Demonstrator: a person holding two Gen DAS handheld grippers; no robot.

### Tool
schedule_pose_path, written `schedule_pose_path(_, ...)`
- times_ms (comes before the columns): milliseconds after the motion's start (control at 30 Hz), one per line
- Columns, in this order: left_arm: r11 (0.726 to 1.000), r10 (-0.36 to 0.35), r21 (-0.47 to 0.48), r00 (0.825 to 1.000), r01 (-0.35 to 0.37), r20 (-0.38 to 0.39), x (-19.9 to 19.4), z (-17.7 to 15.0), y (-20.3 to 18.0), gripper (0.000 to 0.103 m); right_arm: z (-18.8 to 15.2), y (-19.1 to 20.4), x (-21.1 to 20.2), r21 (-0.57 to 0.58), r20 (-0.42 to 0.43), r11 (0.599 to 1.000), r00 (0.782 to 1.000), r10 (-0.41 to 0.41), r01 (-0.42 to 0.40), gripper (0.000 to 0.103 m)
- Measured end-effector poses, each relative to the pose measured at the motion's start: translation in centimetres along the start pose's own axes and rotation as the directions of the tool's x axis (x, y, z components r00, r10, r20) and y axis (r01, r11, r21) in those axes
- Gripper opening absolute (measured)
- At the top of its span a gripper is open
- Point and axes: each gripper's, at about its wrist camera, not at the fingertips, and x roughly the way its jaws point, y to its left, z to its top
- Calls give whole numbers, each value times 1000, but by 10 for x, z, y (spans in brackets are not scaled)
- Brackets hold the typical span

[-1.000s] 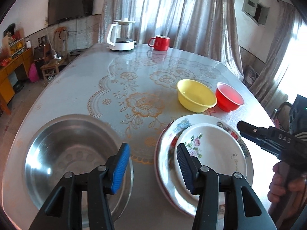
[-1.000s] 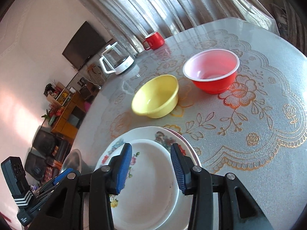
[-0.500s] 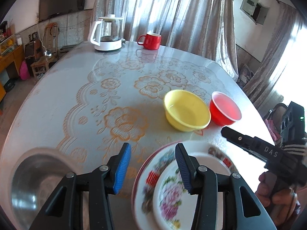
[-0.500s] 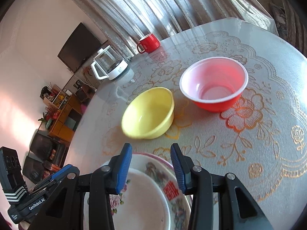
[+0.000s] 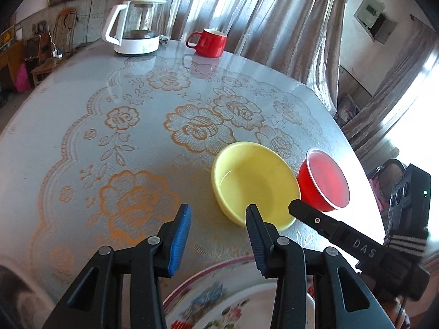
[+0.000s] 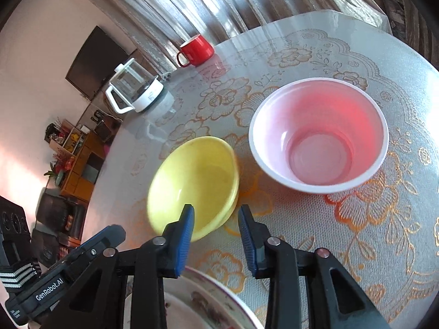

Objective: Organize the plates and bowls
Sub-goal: 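Move the open left tool to the yellow bowl's rim, then grasp the yellow bowl's rim with the left tool and lift it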

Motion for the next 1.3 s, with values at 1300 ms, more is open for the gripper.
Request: schedule_pose_path(1300,1000,0,0,999,0,-42,23,-5,5,28,-8,1,2,-52,-8,999,1000,-3,3,15)
